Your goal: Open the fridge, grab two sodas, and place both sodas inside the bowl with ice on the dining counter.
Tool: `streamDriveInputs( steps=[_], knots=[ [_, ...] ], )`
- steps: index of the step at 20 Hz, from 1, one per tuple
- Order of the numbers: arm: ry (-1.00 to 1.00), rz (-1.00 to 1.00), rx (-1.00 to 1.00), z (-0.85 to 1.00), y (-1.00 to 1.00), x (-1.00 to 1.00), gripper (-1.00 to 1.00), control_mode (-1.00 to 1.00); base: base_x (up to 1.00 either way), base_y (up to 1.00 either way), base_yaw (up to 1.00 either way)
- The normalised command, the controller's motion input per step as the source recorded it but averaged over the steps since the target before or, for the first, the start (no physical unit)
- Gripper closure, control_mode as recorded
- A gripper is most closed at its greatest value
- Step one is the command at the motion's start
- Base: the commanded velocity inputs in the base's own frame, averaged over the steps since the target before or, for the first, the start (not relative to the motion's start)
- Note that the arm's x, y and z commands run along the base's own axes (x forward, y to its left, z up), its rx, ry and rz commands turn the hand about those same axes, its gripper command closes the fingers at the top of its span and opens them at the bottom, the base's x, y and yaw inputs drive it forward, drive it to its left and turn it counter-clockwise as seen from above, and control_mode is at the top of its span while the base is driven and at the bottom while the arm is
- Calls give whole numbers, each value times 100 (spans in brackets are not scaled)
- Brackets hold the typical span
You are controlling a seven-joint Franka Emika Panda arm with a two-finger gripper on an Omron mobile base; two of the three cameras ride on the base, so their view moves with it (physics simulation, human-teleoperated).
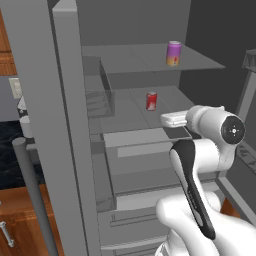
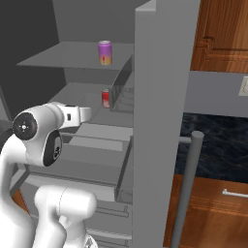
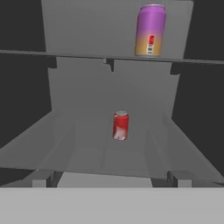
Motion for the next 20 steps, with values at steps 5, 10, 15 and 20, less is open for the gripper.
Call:
streamDriveInputs(
  steps=[5, 10, 15, 20],
  knots=[
    [-1, 0, 0, 0, -1, 17, -100, -100, 0, 0, 0],
    [0, 0, 0, 0, 0, 39, -100, -100, 0, 0, 0],
    [0, 0, 0, 0, 0, 37, -100, -100, 0, 0, 0],
    [5, 0, 0, 0, 0, 39, -100, -100, 0, 0, 0]
  ],
)
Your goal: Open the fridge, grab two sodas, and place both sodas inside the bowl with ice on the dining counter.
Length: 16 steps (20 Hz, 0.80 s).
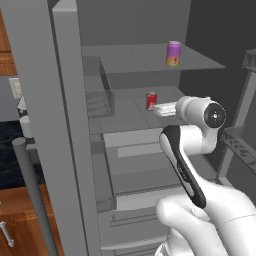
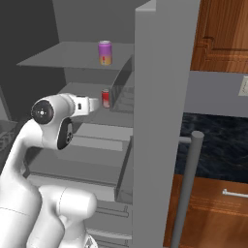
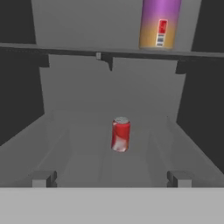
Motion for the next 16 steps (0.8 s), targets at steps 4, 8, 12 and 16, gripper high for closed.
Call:
streamDriveInputs(
  steps=[4, 8, 12, 16],
  knots=[
    [6, 0, 0, 0, -3, 44, -100, -100, 0, 0, 0],
    [8, 0, 1, 0, -10, 51, -100, -100, 0, 0, 0],
    [5, 0, 2, 0, -15, 47, -100, -100, 0, 0, 0],
    [2, 0, 0, -1, -6, 43, -100, -100, 0, 0, 0]
  ],
)
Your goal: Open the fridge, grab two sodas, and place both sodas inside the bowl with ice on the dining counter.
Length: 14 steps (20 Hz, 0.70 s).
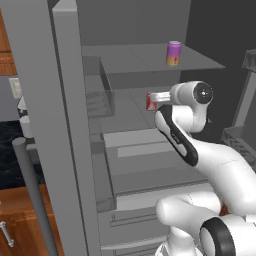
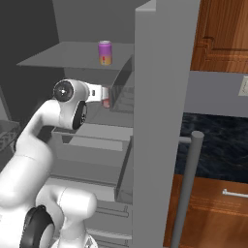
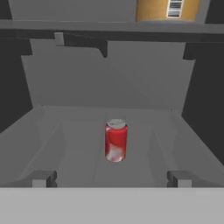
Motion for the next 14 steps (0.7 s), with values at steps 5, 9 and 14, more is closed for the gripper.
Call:
streamDriveInputs(
  steps=[5, 9, 14],
  knots=[
    [1, 0, 0, -5, 0, 39, -100, -100, 0, 0, 0],
    [2, 0, 0, -16, 0, 39, -100, -100, 0, 0, 0],
    [2, 0, 0, -26, 0, 34, -100, -100, 0, 0, 0]
  ],
)
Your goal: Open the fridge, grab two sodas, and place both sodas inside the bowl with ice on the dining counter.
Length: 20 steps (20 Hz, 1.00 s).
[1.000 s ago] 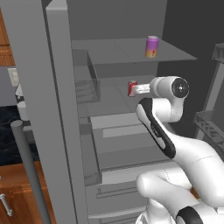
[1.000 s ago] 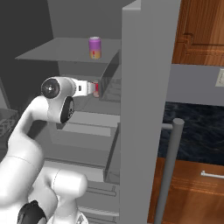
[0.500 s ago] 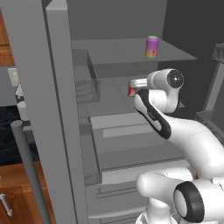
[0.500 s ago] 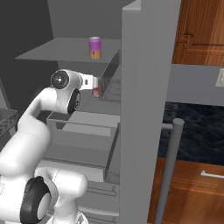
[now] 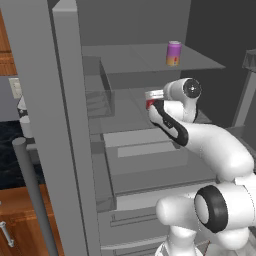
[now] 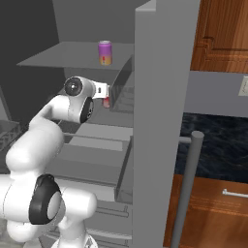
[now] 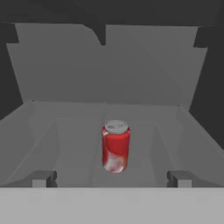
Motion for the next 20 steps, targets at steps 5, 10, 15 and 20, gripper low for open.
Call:
streamDriveInputs(
  steps=[5, 10, 15, 20],
  knots=[
    [2, 0, 0, -21, 0, 31, -100, -100, 0, 0, 0],
    [1, 0, 0, -10, -1, 33, -100, -100, 0, 0, 0],
    [0, 0, 0, -8, -2, 33, -100, -100, 0, 0, 0],
    [0, 0, 0, -11, 0, 29, -100, -100, 0, 0, 0]
  ],
)
